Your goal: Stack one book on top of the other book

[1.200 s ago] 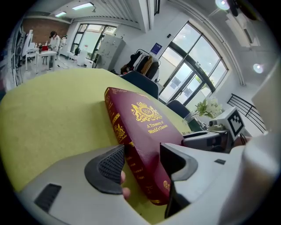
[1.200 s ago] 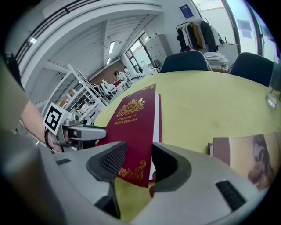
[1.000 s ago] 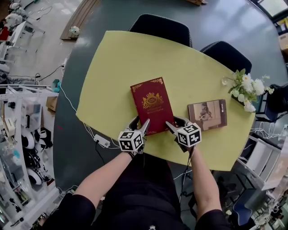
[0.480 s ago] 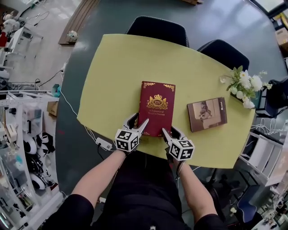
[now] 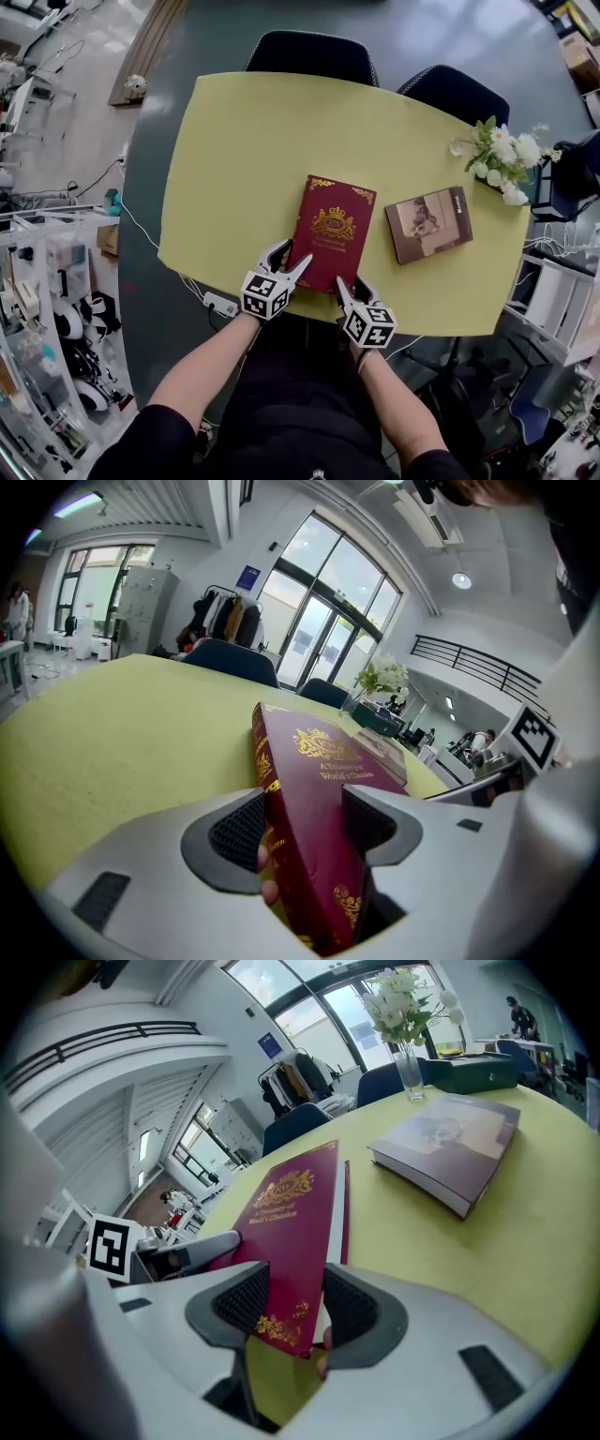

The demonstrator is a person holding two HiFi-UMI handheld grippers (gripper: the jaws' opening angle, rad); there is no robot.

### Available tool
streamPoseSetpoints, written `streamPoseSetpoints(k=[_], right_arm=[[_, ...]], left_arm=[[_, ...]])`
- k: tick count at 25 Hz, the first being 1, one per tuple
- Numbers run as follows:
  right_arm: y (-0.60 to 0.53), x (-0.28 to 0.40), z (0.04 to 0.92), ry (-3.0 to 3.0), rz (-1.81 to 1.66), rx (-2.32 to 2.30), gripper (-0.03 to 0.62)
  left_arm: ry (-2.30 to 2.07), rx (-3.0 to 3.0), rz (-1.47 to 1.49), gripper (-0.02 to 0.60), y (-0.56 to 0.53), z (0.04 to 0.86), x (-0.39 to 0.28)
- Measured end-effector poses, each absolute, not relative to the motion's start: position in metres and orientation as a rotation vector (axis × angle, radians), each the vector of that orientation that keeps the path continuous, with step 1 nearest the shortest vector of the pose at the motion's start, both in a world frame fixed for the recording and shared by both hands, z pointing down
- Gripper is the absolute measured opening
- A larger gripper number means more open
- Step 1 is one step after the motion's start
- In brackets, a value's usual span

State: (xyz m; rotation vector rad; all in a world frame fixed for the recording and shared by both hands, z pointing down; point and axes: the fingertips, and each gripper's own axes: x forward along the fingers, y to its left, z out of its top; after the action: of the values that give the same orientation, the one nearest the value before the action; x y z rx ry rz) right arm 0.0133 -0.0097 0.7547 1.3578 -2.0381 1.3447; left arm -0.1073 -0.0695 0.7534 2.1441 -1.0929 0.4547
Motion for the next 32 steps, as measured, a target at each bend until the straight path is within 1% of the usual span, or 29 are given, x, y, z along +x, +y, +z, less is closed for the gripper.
streamPoseSetpoints(k=[13, 18, 21, 24, 28, 32], right_arm=[[-0.009, 0.012, 0.766, -2.046, 1.299, 1.385, 0.19], [-0.019, 0.035, 0.75, -2.043, 1.275, 1.474, 0.192], [-0.024, 0.062, 0.74, -2.03, 1.298, 1.552, 0.192], [-0.035, 0.099, 0.726, -2.075, 1.148, 1.558, 0.192], [-0.066, 0.17, 0.706, -2.125, 0.852, 1.487, 0.192], [-0.104, 0.261, 0.703, -2.037, 0.831, 1.57, 0.192]], left_arm=[[-1.106, 2.156, 0.541, 0.261, -0.069, 0.761, -0.11], [-1.188, 2.203, 0.558, 0.261, -0.074, 0.737, -0.121], [-1.199, 2.272, 0.562, 0.261, -0.085, 0.711, -0.116], [-1.14, 2.331, 0.555, 0.261, -0.091, 0.686, -0.089], [-0.993, 2.402, 0.545, 0.261, -0.075, 0.664, -0.024], [-0.842, 2.418, 0.551, 0.261, -0.033, 0.661, 0.052]])
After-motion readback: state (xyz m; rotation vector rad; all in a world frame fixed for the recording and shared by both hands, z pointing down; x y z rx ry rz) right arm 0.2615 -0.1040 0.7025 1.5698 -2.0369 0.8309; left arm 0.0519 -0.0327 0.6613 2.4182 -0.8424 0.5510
